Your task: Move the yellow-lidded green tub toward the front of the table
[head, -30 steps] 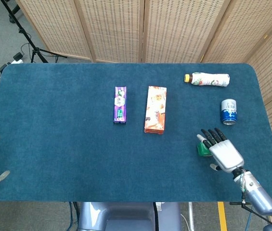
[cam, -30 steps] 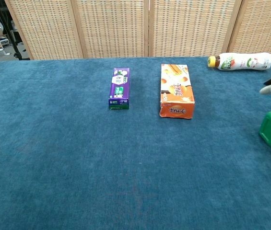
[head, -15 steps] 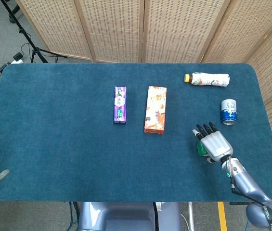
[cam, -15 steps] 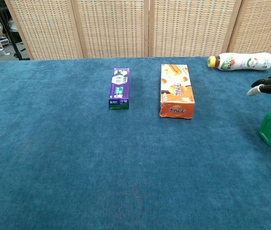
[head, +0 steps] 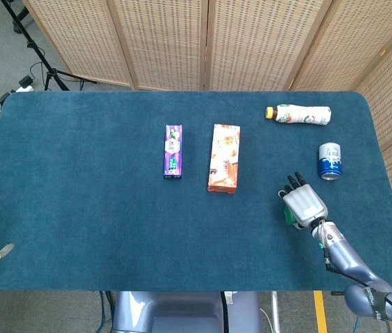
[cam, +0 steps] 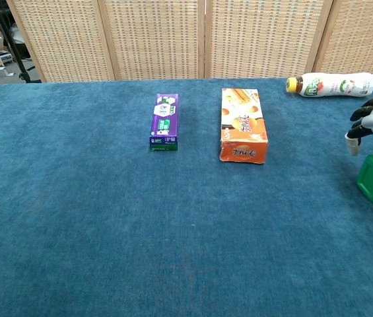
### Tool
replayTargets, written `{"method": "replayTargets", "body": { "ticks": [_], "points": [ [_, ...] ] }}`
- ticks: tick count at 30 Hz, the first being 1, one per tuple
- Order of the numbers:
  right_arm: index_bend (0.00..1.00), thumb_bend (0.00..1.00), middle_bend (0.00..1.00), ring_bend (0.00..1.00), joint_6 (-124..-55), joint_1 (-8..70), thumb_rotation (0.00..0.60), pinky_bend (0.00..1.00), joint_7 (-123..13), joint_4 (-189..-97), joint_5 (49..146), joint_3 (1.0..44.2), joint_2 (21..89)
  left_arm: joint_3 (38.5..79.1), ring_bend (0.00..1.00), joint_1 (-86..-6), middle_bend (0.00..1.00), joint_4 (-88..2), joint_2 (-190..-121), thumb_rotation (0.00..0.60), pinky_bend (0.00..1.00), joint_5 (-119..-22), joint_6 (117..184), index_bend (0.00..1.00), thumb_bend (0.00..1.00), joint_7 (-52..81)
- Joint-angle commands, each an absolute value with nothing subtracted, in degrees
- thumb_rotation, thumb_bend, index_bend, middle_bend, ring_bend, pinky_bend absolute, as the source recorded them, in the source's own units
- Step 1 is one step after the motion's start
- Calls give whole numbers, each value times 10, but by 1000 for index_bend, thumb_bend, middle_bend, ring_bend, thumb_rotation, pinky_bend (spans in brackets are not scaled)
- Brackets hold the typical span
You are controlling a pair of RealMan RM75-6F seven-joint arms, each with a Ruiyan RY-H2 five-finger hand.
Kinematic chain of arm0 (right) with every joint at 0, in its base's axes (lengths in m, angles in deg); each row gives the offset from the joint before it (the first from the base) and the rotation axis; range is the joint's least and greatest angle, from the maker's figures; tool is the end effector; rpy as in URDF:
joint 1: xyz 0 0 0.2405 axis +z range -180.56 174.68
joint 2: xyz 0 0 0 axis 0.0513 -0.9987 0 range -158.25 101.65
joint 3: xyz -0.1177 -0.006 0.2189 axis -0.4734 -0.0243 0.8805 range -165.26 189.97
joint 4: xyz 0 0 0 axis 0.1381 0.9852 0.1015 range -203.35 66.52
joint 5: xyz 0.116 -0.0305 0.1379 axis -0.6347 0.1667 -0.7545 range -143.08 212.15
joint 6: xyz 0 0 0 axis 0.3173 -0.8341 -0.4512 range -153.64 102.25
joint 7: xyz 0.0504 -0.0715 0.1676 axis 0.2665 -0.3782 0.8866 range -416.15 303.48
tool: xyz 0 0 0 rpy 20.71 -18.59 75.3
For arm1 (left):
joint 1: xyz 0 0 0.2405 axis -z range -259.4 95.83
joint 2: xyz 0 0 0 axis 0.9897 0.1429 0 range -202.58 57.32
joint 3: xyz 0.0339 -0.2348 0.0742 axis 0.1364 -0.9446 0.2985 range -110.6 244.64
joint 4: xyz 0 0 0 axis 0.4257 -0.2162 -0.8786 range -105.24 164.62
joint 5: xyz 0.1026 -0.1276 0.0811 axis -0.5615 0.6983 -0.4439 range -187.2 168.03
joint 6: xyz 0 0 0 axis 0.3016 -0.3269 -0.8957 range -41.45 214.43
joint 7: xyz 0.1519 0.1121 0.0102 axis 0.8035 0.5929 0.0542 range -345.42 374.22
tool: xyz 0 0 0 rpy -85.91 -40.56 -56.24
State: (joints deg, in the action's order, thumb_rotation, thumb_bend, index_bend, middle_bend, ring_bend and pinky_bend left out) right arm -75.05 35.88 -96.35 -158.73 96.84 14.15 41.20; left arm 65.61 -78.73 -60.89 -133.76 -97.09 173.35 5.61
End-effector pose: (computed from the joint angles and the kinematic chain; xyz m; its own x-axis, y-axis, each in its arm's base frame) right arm -0.2257 -0.3568 0.0673 0.8619 -0.2332 0.4503 -0.5071 -0.4077 0.7594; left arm -0.3034 0.2098 0.1985 0.3325 0.0055 0.9431 0.9431 -0.0028 -0.3325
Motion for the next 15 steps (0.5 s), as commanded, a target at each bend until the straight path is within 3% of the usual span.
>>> {"method": "replayTargets", "body": {
  "ticks": [1,6,15],
  "points": [
    [416,34,372,162,-759,358,600,32,-955,-1570,981,139,424,655,0,-787,0,-608,-1338,600,0,-969,1732,0,0,55],
    [495,65,455,228,-772,352,600,38,-927,-1542,1013,135,439,655,0,-785,0,-608,-1338,600,0,-968,1729,0,0,55],
    [529,216,486,289,-783,344,600,83,-894,-1516,1060,123,445,656,0,-785,0,-609,-1339,600,0,-969,1729,0,0,60]
  ]
}}
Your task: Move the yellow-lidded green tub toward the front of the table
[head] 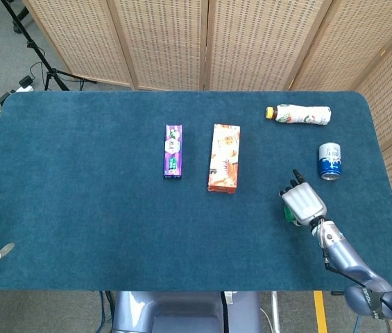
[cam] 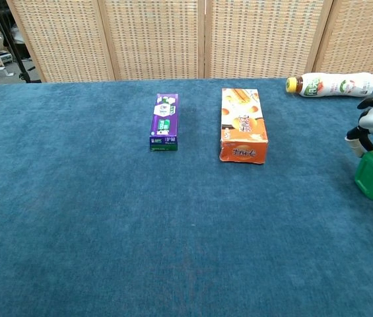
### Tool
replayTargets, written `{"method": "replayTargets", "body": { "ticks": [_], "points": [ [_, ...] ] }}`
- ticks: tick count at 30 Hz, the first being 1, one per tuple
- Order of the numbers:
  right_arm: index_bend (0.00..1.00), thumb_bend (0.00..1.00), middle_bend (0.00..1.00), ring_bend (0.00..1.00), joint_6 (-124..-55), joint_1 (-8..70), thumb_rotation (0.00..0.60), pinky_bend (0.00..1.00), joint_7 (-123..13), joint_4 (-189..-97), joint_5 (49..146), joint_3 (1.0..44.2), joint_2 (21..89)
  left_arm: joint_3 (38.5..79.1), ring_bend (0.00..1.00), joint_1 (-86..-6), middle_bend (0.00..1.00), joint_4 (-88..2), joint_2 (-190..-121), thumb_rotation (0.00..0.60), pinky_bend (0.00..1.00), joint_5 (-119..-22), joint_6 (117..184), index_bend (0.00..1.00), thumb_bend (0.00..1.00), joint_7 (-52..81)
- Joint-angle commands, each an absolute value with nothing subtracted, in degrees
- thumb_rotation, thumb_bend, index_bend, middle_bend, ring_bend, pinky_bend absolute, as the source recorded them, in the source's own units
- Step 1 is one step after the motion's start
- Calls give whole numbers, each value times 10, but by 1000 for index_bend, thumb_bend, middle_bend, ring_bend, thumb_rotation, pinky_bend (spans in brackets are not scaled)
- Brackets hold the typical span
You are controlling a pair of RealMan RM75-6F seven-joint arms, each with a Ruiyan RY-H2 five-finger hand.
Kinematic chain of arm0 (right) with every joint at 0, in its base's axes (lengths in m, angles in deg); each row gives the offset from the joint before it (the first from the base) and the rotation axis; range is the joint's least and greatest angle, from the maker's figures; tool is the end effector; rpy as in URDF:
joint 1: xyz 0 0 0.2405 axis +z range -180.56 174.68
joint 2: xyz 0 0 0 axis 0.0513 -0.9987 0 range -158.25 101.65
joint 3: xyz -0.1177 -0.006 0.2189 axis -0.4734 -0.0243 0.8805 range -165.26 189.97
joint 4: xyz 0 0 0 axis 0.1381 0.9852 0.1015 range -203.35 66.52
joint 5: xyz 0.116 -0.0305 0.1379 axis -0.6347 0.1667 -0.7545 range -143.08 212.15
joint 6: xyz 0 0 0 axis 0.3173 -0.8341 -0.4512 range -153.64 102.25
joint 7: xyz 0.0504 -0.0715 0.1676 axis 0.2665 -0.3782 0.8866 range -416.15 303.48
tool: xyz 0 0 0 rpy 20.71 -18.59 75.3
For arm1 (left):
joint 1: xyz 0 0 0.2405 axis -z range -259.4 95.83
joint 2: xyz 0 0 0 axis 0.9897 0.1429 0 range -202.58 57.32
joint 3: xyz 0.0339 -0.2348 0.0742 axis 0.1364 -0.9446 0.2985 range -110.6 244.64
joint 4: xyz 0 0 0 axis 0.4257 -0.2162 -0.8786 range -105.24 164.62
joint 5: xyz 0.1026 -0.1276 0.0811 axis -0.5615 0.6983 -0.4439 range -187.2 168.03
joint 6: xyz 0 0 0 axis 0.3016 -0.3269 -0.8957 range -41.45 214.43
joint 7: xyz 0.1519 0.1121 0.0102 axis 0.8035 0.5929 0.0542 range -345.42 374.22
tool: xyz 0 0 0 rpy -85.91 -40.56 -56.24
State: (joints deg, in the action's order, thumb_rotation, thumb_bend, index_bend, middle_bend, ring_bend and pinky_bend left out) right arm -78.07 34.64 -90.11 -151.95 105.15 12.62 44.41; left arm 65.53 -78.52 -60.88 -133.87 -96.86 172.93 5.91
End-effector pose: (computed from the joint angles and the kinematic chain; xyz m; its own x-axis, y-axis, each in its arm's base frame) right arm -0.2323 -0.3586 0.0621 0.8719 -0.1624 0.4620 -0.4843 -0.4254 0.7645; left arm -0.3038 0.2111 0.1973 0.3356 0.0096 0.9420 0.9420 -0.0015 -0.3356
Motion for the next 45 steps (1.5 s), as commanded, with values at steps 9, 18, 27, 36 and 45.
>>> {"method": "replayTargets", "body": {
  "ticks": [9,18,27,36,45],
  "points": [
    [540,260,495,305,-840,326,600,94,-746,-1513,1146,131,442,656,0,-785,0,-610,-1339,600,0,-970,1730,0,0,61],
    [540,316,495,304,-946,281,600,104,-387,-1415,1217,139,483,659,0,-787,0,-612,-1338,600,0,-976,1734,0,0,59],
    [540,392,487,304,-944,245,600,104,-155,-1268,1213,122,552,662,0,-786,0,-614,-1339,600,0,-979,1731,0,0,65],
    [540,405,471,304,-949,234,600,104,-28,-1136,1240,104,611,661,0,-785,0,-616,-1340,600,0,-976,1727,0,0,70],
    [225,33,139,44,-974,229,600,104,72,-1085,1275,82,623,660,0,-784,0,-615,-1341,600,0,-974,1727,0,0,70]
  ]
}}
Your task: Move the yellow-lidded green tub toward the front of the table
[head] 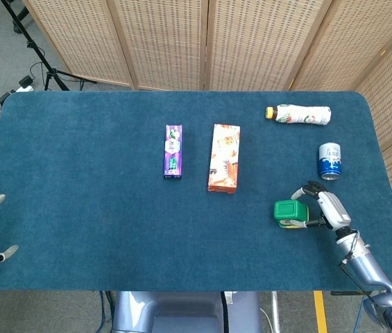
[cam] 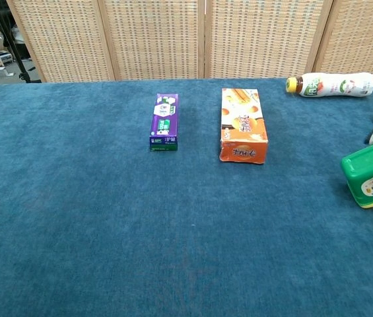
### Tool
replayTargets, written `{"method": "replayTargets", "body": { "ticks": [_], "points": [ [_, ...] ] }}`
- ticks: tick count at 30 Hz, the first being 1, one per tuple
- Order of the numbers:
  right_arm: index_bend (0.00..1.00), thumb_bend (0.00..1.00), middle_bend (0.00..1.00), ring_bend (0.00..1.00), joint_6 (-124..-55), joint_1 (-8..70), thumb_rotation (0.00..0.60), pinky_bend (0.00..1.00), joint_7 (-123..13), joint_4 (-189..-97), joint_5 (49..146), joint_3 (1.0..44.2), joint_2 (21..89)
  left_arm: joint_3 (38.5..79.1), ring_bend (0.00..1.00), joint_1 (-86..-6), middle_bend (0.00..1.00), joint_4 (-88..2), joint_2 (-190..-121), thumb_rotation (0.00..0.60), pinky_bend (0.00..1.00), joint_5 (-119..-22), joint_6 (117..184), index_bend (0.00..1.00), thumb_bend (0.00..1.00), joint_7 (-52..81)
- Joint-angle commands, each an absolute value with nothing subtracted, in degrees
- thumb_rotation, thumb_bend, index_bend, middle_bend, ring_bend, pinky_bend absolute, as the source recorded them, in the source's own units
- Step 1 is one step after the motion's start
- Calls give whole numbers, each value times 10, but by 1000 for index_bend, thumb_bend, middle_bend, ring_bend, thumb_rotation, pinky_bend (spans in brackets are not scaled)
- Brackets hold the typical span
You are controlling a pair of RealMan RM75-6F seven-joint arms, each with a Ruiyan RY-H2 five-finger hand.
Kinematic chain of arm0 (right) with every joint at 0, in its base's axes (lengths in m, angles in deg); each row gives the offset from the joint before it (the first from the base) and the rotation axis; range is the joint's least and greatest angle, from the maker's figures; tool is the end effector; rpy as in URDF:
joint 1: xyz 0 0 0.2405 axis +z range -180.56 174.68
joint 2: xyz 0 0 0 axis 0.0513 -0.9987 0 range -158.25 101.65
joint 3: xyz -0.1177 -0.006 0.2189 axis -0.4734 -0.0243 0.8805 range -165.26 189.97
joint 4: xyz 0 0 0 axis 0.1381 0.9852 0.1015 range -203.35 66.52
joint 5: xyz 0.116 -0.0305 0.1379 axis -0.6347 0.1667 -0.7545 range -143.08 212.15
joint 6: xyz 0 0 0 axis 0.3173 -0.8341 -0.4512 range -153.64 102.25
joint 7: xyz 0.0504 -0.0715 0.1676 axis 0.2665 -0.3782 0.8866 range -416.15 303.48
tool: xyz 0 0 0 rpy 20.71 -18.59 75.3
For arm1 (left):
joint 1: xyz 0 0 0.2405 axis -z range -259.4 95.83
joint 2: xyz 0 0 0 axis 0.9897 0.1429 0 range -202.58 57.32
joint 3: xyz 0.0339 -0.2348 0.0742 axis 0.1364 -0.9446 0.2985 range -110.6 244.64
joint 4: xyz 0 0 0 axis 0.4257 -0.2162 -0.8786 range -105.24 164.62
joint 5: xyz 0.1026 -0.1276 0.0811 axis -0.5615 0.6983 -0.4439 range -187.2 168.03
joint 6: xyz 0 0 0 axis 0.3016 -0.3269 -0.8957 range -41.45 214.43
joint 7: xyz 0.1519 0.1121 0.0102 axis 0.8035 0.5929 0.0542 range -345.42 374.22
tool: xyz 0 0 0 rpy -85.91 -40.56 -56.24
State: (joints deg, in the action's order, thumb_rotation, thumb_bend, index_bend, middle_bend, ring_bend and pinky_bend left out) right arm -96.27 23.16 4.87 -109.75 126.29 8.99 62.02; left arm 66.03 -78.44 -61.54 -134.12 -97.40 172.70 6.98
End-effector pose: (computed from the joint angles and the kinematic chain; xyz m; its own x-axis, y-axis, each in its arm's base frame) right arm -0.3108 -0.3395 0.0616 -0.1082 -0.3232 0.9401 -0.9734 -0.1577 -0.1662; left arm -0.3010 0.2098 0.1918 0.3392 0.0238 0.9404 0.9407 -0.0110 -0.3390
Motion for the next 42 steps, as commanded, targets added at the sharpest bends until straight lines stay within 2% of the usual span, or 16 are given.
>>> {"method": "replayTargets", "body": {
  "ticks": [1,17,25,28,31,35,42],
  "points": [
    [220,29,132,38,-979,228,600,104,77,-1082,1277,81,622,661,0,-784,0,-615,-1341,600,0,-975,1727,0,0,69],
    [218,28,127,34,-1000,213,600,104,90,-1063,1288,73,612,663,0,-786,0,-616,-1342,600,0,-980,1731,0,0,71],
    [216,28,99,11,-1038,206,600,104,85,-1070,1284,88,596,663,0,-787,0,-616,-1341,600,0,-981,1734,0,0,68],
    [163,28,53,0,-1074,204,600,102,57,-1091,1291,93,574,663,0,-788,0,-615,-1341,600,0,-982,1736,0,0,67],
    [106,16,7,0,-1109,198,600,81,-51,-1120,1303,95,538,662,0,-789,0,-615,-1341,600,0,-983,1740,0,0,69],
    [13,0,0,0,-1124,173,600,30,-287,-1252,1291,103,479,661,0,-791,0,-614,-1344,600,0,-983,1747,0,0,73],
    [0,0,0,0,-1142,122,600,0,-565,-1463,1237,120,421,658,0,-796,0,-612,-1346,600,0,-984,1760,0,0,76]
  ]
}}
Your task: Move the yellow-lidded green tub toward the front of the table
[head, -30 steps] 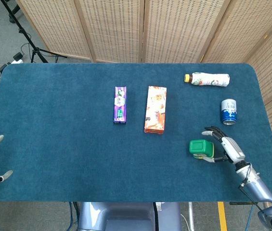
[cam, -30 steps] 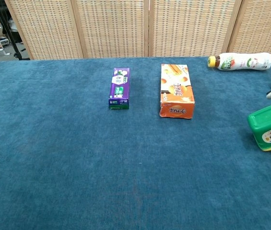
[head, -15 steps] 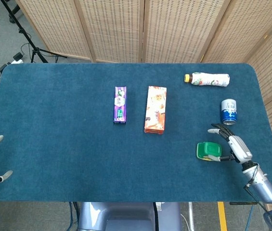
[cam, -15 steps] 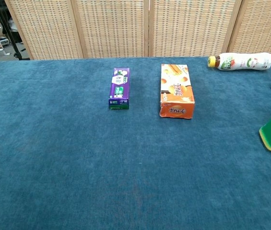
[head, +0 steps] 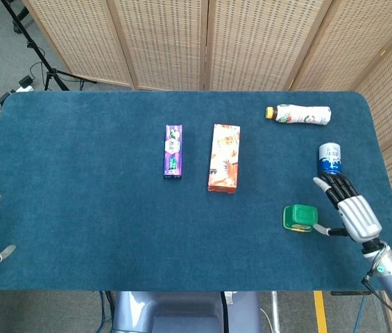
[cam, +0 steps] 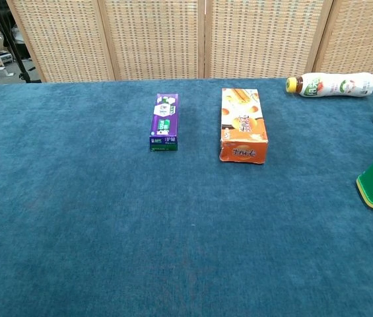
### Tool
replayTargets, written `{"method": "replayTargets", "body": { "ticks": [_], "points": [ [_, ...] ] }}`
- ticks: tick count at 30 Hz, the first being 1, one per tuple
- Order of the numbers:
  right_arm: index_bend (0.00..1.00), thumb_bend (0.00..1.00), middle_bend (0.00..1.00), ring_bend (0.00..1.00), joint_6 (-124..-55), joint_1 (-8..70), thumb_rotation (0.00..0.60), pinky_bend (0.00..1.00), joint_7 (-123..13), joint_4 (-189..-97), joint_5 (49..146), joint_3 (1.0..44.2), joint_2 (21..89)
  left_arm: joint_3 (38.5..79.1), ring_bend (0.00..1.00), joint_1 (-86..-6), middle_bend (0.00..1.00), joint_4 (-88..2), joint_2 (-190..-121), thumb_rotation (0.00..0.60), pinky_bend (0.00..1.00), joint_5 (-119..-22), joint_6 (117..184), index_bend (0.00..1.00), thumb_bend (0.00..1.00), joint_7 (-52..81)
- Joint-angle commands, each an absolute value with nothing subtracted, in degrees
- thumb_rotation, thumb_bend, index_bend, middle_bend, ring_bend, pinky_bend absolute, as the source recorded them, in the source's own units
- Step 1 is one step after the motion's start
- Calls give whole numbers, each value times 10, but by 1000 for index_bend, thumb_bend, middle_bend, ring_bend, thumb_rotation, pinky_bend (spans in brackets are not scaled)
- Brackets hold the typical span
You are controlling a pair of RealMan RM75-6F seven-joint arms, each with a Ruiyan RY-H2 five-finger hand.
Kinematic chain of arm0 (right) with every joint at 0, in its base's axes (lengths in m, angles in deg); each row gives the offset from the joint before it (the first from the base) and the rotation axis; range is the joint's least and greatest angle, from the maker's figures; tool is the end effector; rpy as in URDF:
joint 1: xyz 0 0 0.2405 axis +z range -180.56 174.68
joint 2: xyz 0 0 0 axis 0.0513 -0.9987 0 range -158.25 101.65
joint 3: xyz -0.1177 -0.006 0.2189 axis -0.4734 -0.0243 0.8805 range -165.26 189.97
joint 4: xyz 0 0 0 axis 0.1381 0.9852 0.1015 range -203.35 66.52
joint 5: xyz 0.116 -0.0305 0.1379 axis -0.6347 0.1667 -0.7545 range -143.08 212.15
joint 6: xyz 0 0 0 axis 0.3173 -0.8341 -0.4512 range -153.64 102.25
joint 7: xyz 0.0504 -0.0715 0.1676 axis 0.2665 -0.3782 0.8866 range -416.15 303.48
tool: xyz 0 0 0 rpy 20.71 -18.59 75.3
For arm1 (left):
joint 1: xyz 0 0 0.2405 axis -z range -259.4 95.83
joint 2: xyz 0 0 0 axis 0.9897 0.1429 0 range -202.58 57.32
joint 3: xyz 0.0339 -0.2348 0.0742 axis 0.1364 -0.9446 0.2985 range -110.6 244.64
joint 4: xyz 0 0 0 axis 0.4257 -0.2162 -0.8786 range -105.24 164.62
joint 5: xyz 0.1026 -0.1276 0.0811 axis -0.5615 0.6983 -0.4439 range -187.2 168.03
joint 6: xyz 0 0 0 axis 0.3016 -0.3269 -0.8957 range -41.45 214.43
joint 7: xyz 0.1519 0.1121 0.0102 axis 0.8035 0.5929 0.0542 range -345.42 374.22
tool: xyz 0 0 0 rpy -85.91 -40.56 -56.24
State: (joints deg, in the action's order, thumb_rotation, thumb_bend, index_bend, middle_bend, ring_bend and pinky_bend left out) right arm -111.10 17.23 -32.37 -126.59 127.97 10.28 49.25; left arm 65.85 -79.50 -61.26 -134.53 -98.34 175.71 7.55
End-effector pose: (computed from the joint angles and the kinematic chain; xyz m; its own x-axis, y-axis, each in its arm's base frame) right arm -0.2887 -0.2996 0.1380 0.3725 -0.0049 0.9280 -0.8704 -0.3487 0.3475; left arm -0.2977 0.2048 0.1980 0.3462 -0.0231 0.9379 0.9379 -0.0169 -0.3466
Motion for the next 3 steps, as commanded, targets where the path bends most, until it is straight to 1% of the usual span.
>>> {"method": "replayTargets", "body": {
  "ticks": [1,3],
  "points": [
    [0,0,0,0,-1152,110,600,0,-601,-1490,1224,124,419,657,0,-798,0,-611,-1346,600,0,-984,1763,0,0,76],
    [0,0,0,0,-1164,97,600,0,-646,-1527,1212,128,418,656,0,-799,0,-611,-1346,600,0,-984,1766,0,0,74]
  ]
}}
